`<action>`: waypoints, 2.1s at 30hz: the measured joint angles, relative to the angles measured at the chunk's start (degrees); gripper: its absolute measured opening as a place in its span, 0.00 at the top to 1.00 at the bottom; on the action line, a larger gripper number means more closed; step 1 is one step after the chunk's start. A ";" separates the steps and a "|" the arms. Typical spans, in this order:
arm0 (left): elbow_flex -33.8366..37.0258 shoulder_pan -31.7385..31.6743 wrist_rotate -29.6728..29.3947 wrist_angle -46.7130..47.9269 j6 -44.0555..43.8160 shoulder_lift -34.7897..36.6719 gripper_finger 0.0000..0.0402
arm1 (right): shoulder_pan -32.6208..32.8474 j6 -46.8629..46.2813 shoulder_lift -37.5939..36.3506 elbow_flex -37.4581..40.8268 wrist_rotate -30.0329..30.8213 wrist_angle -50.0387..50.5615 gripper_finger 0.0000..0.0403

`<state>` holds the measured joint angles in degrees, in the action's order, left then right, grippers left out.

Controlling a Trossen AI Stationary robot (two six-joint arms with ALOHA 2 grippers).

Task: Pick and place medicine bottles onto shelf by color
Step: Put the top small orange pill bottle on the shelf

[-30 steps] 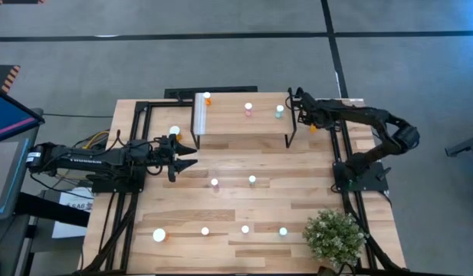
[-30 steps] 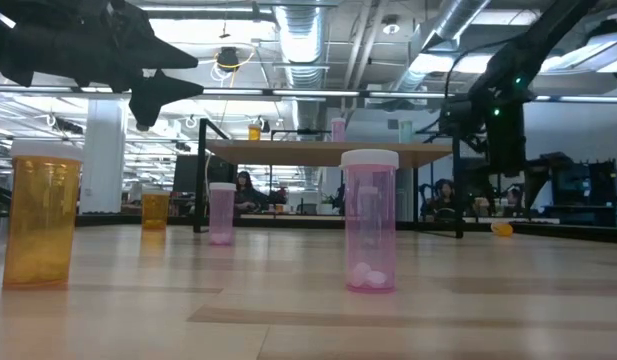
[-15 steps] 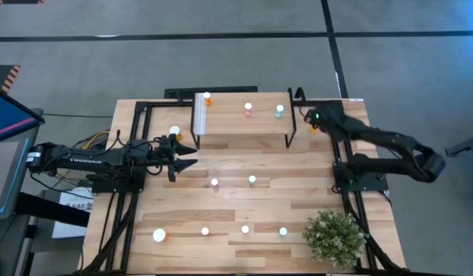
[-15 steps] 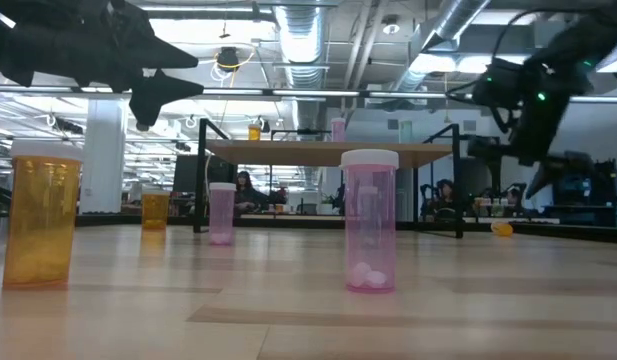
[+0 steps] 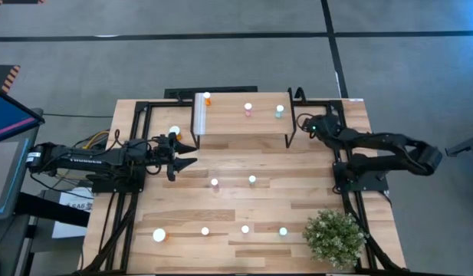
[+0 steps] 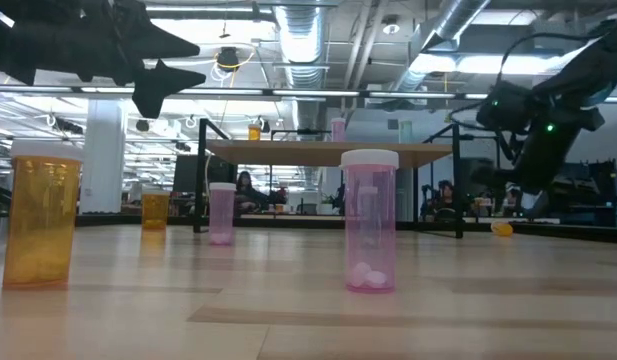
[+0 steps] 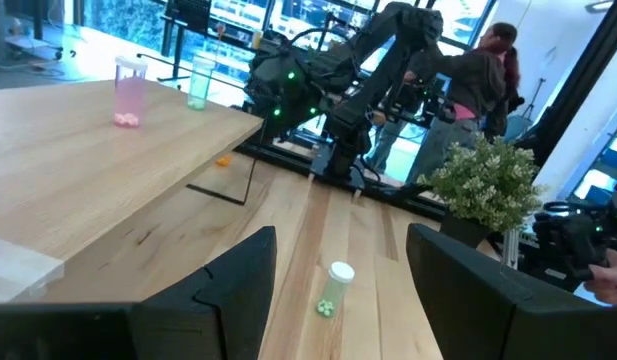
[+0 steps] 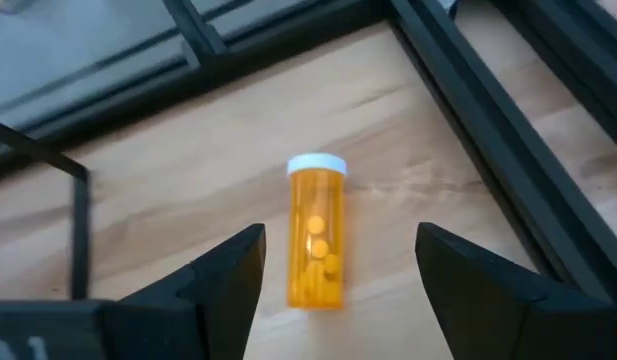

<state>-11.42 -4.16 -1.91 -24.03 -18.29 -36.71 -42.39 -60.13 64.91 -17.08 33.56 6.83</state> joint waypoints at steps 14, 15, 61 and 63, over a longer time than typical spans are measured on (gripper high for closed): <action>0.00 0.02 0.00 0.13 0.01 0.00 0.47 | 0.34 0.84 14.97 -0.93 2.25 -8.49 0.30; 0.00 0.02 0.00 0.13 -0.01 0.00 0.47 | 0.43 0.80 15.22 -1.03 2.49 -8.42 0.30; 0.00 0.07 0.02 0.17 -0.36 0.00 0.47 | 2.06 -0.30 -2.11 -0.81 2.86 3.21 0.70; 0.00 0.07 0.02 0.17 -0.36 -0.02 0.47 | 2.63 0.35 -3.80 -0.81 3.38 3.21 0.70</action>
<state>-11.42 -4.10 -1.89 -23.86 -18.65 -36.73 -39.76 -59.78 61.11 -17.89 36.94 10.04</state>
